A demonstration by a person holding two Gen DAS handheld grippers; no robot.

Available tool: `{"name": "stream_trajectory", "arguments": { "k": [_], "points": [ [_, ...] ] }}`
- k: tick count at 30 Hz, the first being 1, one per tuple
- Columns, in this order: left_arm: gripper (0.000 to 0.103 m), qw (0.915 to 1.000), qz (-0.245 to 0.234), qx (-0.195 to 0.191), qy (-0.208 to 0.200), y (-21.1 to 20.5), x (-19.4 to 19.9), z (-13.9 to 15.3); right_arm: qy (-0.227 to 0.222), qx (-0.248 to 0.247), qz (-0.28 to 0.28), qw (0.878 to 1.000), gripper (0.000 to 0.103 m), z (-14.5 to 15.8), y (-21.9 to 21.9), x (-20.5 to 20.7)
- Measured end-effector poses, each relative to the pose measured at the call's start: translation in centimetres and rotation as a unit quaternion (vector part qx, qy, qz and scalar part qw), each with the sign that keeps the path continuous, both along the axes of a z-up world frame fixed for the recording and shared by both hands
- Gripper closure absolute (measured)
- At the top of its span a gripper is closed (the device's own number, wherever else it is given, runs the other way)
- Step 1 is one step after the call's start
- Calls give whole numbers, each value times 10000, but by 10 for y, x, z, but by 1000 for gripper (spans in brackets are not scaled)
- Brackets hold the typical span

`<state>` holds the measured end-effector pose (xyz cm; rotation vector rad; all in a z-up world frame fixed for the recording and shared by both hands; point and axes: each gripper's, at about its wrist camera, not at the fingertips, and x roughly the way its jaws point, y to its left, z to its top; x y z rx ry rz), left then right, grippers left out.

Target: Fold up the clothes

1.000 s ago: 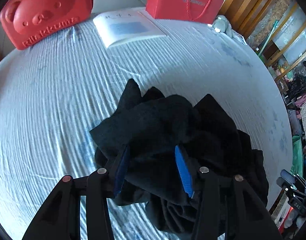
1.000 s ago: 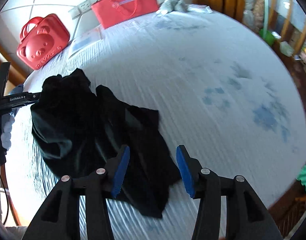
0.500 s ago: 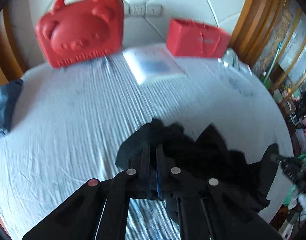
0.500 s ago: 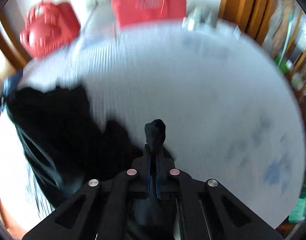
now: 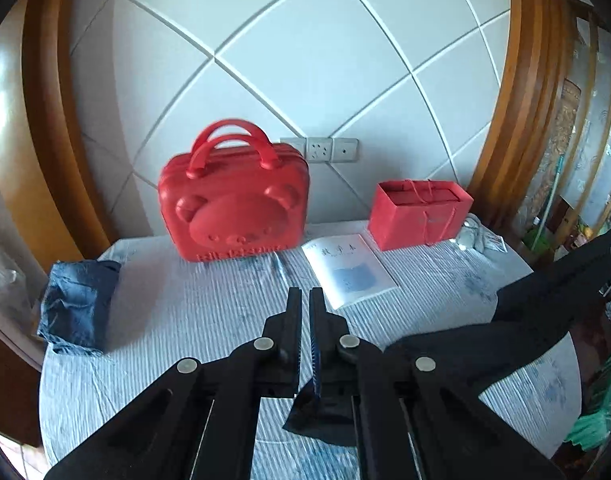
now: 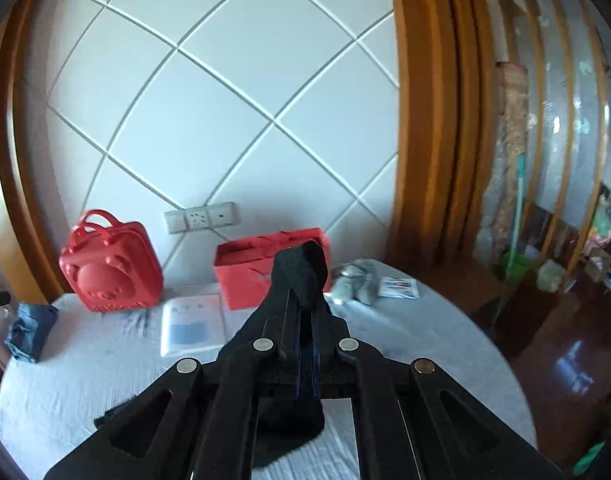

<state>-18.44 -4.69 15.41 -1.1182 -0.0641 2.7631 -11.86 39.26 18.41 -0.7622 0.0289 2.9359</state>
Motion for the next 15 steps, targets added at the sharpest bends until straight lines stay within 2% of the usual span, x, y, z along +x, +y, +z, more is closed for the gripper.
{"name": "stream_trajectory", "arguments": {
  "k": [2, 4, 6, 8, 10, 13, 15],
  "points": [
    [87, 9993, -201, 100, -286, 11, 3, -28, -362, 15, -217, 9991, 100, -26, 13, 22],
    [62, 9973, -398, 200, -588, 24, 6, -61, -860, -92, -466, 9952, 100, -63, 29, 45],
    [59, 9933, -632, 273, -929, 38, 4, -97, -1428, -258, -665, 9872, 100, -105, 48, 67],
    [58, 9880, -842, 268, -1264, 53, 0, -132, -2051, -512, -840, 9738, 99, -148, 70, 85],
    [58, 9851, -932, 39, -1444, 67, -7, -162, -2565, -812, -945, 9585, 99, -186, 86, 99],
    [58, 9809, -1049, -35, -1639, 85, -21, -192, -2965, -1071, -1064, 9430, 96, -216, 99, 109],
    [58, 9790, -1188, -127, -1654, 98, -28, -203, -2984, -1091, -1000, 9429, 94, -218, 102, 111]
  ]
}}
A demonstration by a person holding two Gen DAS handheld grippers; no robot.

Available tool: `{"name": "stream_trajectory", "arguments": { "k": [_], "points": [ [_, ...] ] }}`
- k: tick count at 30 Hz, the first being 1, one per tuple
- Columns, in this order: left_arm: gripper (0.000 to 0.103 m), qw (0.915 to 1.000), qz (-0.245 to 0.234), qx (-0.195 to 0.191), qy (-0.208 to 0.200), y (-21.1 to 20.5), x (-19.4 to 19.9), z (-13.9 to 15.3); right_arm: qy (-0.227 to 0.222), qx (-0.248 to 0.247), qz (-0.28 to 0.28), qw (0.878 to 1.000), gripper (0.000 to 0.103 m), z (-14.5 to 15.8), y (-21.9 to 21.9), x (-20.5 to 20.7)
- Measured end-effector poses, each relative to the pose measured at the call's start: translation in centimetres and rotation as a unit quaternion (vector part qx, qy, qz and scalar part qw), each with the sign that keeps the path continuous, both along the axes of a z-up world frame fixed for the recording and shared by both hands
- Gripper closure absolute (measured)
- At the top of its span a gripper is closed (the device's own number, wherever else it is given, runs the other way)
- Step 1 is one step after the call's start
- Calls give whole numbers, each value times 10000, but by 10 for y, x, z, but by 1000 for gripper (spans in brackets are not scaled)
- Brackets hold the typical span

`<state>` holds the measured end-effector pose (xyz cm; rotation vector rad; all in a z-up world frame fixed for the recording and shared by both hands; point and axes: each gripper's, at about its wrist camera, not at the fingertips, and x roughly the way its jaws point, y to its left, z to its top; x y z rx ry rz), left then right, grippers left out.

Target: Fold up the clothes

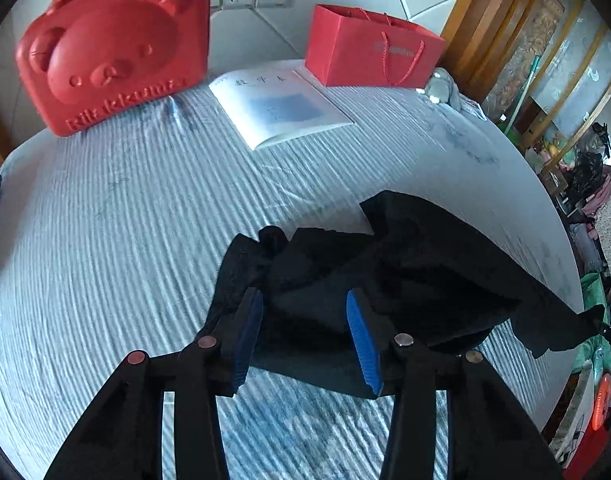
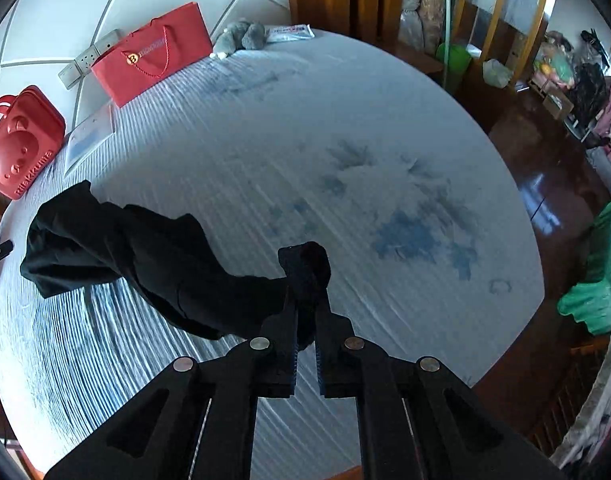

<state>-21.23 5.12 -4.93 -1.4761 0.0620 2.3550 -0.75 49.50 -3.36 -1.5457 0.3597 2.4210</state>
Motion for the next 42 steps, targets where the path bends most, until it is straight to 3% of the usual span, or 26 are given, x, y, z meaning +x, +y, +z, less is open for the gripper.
{"name": "stream_trajectory", "arguments": {
  "k": [1, 6, 9, 12, 14, 15, 19, 20, 22, 23, 24, 26, 28, 30, 33, 36, 39, 42],
  "points": [
    [58, 9999, -94, -50, 24, 7, -3, -4, 20, 19, 56, 10000, 91, 3, -1, -1],
    [57, 9968, -699, -316, 202, 43, -13, -13, 294, 275, 343, 9986, 50, 19, -8, -7],
    [56, 9943, -940, -482, 149, 62, -20, -22, 471, 308, 606, 9966, 41, 27, -13, -7],
    [57, 9939, -958, -546, -10, 71, -22, -34, 289, 176, 958, 9948, 36, 14, -23, -14],
    [79, 9954, -757, -565, -160, 69, -21, -40, 112, 44, 1149, 9933, 36, 0, -32, -17],
    [101, 9962, -639, -548, -234, 67, -20, -42, 14, -48, 1286, 9917, 36, -9, -39, -19],
    [101, 9977, -436, -516, 67, 57, -1, -24, -294, -35, 1693, 9851, 36, -48, -66, -31],
    [101, 9980, -384, -473, 173, 52, 5, -16, -447, -12, 1806, 9825, 37, -60, -73, -34],
    [101, 9985, -250, -335, 353, 43, 12, 4, -902, 193, 1903, 9774, 80, -83, -83, -45],
    [101, 9986, -176, -254, 435, 38, 14, 14, -984, 289, 1896, 9765, 95, -85, -85, -52],
    [101, 9984, -104, -181, 528, 32, 16, 25, -1067, 386, 1888, 9754, 95, -86, -88, -58],
    [102, 9958, 42, -209, 894, 24, 16, 52, -617, 714, 1848, 9782, 95, -58, -89, -76],
    [102, 9900, 203, -287, 1363, 14, 10, 84, 256, 1005, 1689, 9802, 96, -3, -88, -102],
    [102, 9823, 440, -344, 1788, 0, 0, 120, 1126, 1180, 1539, 9745, 96, 56, -88, -126],
    [102, 9666, 795, -270, 2420, -28, -7, 178, 2371, 1252, 1394, 9533, 96, 140, -97, -143],
    [101, 9457, 1040, -256, 3069, -55, 8, 230, 3419, 1308, 1352, 9207, 96, 209, -114, -134],
    [101, 9296, 1173, -172, 3489, -82, 43, 258, 4060, 1338, 1395, 8932, 96, 246, -130, -106],
    [101, 9250, 1254, -163, 3584, -106, 86, 253, 4176, 1210, 1654, 8852, 95, 243, -145, -67]
  ]
}}
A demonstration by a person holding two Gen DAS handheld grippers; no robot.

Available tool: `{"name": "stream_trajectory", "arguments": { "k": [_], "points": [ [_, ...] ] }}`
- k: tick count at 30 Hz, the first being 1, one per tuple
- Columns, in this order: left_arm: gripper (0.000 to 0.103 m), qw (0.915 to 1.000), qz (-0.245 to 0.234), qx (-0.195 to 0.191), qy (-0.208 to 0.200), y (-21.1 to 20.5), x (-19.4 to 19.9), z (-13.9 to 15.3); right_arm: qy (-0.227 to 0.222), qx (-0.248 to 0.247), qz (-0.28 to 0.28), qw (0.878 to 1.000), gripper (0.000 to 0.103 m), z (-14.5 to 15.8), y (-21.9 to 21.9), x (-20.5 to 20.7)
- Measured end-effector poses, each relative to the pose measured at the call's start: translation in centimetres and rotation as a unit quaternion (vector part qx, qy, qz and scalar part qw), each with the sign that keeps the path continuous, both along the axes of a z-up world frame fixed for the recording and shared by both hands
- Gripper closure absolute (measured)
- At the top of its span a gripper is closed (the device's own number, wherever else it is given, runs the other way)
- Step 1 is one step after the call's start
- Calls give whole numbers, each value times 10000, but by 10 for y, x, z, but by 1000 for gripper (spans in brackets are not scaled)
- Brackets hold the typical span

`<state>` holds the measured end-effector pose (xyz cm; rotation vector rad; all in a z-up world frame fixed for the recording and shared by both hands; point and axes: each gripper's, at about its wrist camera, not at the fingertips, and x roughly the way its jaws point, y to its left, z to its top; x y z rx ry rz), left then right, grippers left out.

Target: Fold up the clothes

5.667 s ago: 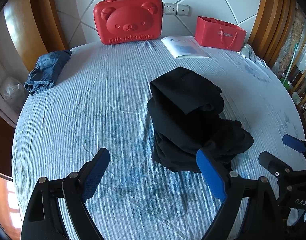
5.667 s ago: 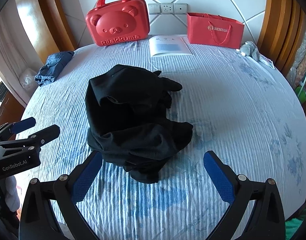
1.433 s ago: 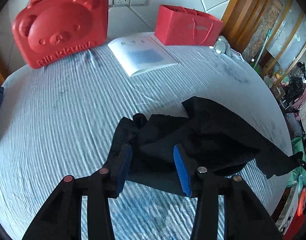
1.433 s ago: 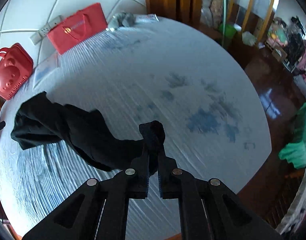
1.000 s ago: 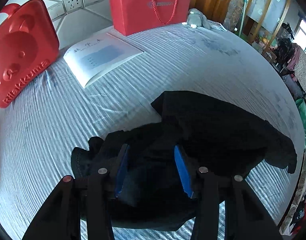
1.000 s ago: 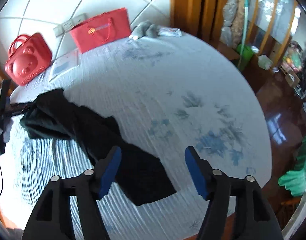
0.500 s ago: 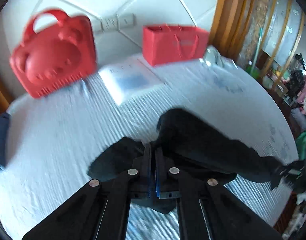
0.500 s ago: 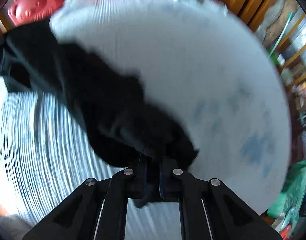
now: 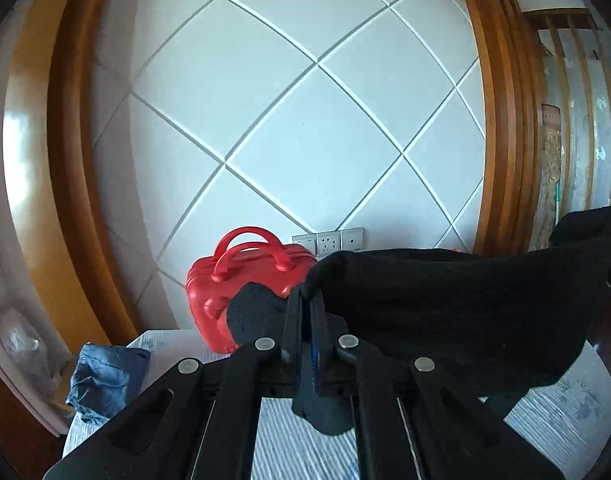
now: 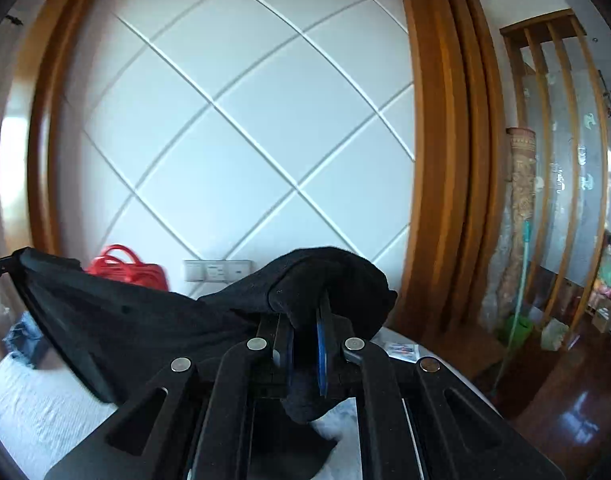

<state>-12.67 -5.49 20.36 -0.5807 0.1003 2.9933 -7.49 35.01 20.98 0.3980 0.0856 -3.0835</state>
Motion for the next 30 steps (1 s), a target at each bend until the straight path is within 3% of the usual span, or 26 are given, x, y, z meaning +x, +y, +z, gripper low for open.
{"name": "stream_trajectory", "arguments": {
  "k": [2, 5, 8, 10, 12, 14, 15, 17, 18, 19, 21, 23, 25, 28, 30],
  "points": [
    [101, 9996, 37, -21, -294, -12, 26, -30, -427, 153, 148, 9989, 95, -28, -13, 18],
    [100, 9911, 121, -23, -1323, -30, 54, -108, -1684, 303, 341, 9847, 95, -105, -29, 45],
    [100, 9629, 283, 191, -2678, -47, 71, -203, -3434, -33, 421, 9382, 95, -210, -28, 64],
    [98, 9400, 375, 285, -3379, -52, 85, -251, -4224, -227, 452, 9050, 95, -263, -28, 73],
    [98, 9207, 440, 358, -3861, -58, 101, -282, -4843, -272, 431, 8734, 93, -299, -27, 82],
    [98, 9089, 397, 498, -4120, -67, 111, -289, -5210, -286, 426, 8520, 89, -314, -24, 89],
    [97, 9070, 383, 543, -4159, -71, 116, -288, -5267, -273, 413, 8486, 86, -313, -24, 91],
    [93, 9140, 396, 591, -3994, -79, 117, -274, -5162, -308, 336, 8553, 85, -298, -21, 93],
    [83, 9190, 412, 635, -3869, -82, 112, -266, -5070, -348, 298, 8607, 84, -289, -16, 93],
    [66, 9244, 425, 683, -3729, -85, 107, -258, -4958, -382, 233, 8673, 83, -280, -12, 93],
    [54, 9350, 376, 771, -3441, -86, 93, -249, -4633, -462, 59, 8850, 69, -260, -1, 93],
    [53, 9391, 278, 763, -3338, -80, 75, -251, -4375, -495, -113, 8978, 57, -246, 7, 91],
    [53, 9357, 205, 797, -3431, -74, 56, -262, -4255, -512, -273, 9031, 57, -243, 12, 86],
    [53, 9291, 22, 871, -3595, -64, 32, -278, -4240, -654, -445, 9022, 57, -245, 21, 79],
    [53, 9272, -150, 914, -3629, -53, 23, -285, -4361, -815, -499, 8948, 57, -253, 27, 78]
  ]
}}
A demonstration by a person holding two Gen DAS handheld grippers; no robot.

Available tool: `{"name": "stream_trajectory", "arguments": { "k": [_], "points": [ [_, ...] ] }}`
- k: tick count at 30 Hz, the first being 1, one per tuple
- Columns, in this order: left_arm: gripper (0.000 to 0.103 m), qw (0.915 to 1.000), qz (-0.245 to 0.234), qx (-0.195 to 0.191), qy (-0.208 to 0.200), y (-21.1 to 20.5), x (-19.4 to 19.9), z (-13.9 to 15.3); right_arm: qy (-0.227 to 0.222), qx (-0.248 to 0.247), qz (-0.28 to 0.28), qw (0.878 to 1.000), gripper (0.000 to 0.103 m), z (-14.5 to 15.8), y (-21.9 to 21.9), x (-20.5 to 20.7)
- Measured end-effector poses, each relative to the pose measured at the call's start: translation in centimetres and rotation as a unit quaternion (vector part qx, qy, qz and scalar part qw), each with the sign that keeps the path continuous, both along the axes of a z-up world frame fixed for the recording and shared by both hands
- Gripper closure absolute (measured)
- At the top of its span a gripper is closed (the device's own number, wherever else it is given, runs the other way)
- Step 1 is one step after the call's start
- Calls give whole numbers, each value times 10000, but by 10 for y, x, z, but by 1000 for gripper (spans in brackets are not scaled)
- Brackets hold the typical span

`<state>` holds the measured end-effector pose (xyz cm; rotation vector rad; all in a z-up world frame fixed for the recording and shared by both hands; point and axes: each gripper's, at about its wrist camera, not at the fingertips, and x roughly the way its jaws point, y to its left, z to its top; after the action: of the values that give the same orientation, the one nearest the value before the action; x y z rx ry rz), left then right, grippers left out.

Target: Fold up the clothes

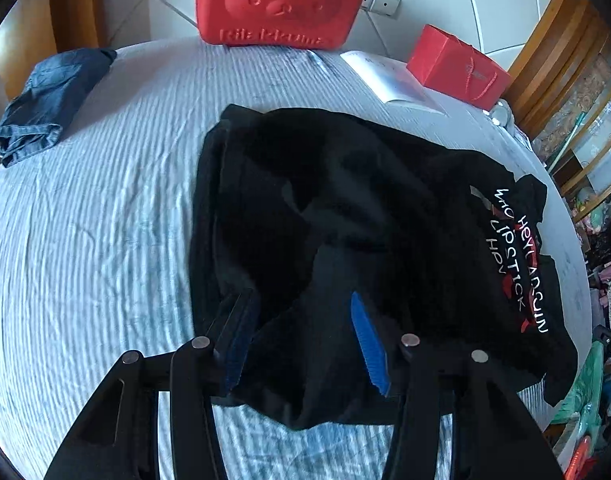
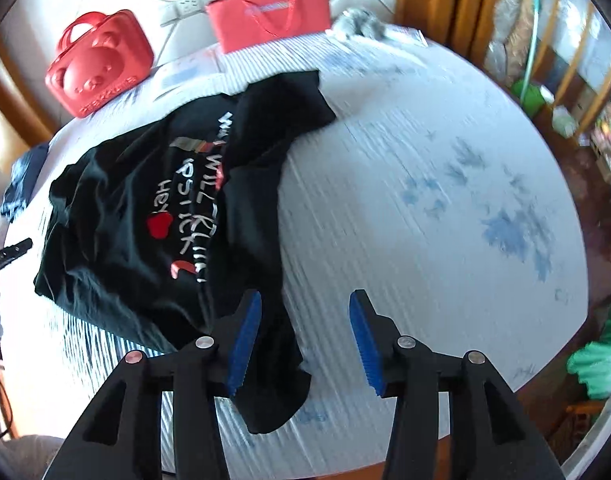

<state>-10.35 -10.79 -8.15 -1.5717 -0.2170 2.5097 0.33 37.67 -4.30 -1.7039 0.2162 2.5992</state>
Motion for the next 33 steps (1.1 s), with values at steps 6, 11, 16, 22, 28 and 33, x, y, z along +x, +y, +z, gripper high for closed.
{"name": "stream_trajectory", "arguments": {
  "k": [6, 11, 16, 22, 28, 33],
  "points": [
    [54, 9985, -395, -170, -346, 30, -27, -28, -332, -419, 90, 9985, 53, -24, 0, 6],
    [99, 9965, -405, -469, -566, 39, -19, -38, -570, -620, 391, 9957, 44, -45, -18, 10],
    [99, 9967, -180, -690, -384, 24, 19, -12, -841, -483, 463, 9942, 95, -69, -33, 3],
    [99, 9886, -108, -949, -1160, -6, 70, -25, -1527, -47, 46, 9883, 99, -66, 6, 31],
    [92, 9950, 156, -521, -837, -18, 56, -3, -674, -291, 36, 9973, 98, -30, 31, 1],
    [60, 9987, 399, -321, -74, -26, 25, 53, 118, -125, 387, 9991, 50, -2, 29, -71]
  ]
}}
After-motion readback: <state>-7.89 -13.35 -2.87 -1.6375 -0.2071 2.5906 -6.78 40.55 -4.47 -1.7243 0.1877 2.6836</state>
